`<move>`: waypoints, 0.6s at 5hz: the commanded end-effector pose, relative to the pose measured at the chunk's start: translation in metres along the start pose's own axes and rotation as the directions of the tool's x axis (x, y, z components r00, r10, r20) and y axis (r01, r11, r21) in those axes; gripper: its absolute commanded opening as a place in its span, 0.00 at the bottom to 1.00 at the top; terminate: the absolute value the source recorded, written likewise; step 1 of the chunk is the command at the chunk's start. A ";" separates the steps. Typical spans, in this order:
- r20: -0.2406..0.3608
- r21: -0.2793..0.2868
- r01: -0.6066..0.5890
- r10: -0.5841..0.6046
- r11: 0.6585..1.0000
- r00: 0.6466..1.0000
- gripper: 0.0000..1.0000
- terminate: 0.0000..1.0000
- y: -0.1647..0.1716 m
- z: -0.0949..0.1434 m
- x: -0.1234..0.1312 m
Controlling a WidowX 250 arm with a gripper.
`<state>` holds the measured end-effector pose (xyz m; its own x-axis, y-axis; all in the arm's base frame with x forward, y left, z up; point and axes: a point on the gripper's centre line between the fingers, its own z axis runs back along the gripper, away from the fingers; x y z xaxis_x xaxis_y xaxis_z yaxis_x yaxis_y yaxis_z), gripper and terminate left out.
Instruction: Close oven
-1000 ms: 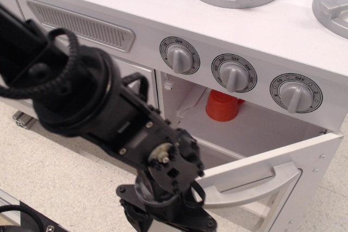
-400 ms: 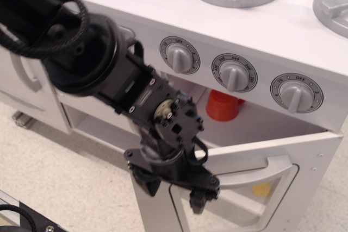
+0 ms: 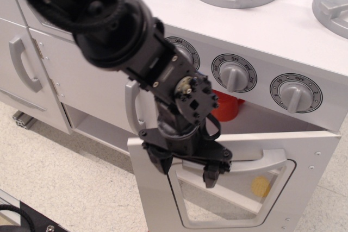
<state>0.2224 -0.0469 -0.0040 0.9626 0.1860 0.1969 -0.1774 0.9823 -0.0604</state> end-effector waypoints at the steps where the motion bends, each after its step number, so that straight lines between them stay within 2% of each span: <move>1: 0.048 -0.021 -0.082 0.083 0.996 0.995 1.00 0.00 0.001 0.014 0.037; 2: 0.009 -0.066 -0.054 0.054 0.996 0.998 1.00 0.00 -0.001 0.028 0.022; 3: -0.068 -0.102 -0.007 0.001 0.995 0.998 1.00 0.00 -0.005 0.034 -0.001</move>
<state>0.2084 -0.0543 0.0196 0.9777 0.1883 0.0930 -0.1734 0.9736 -0.1485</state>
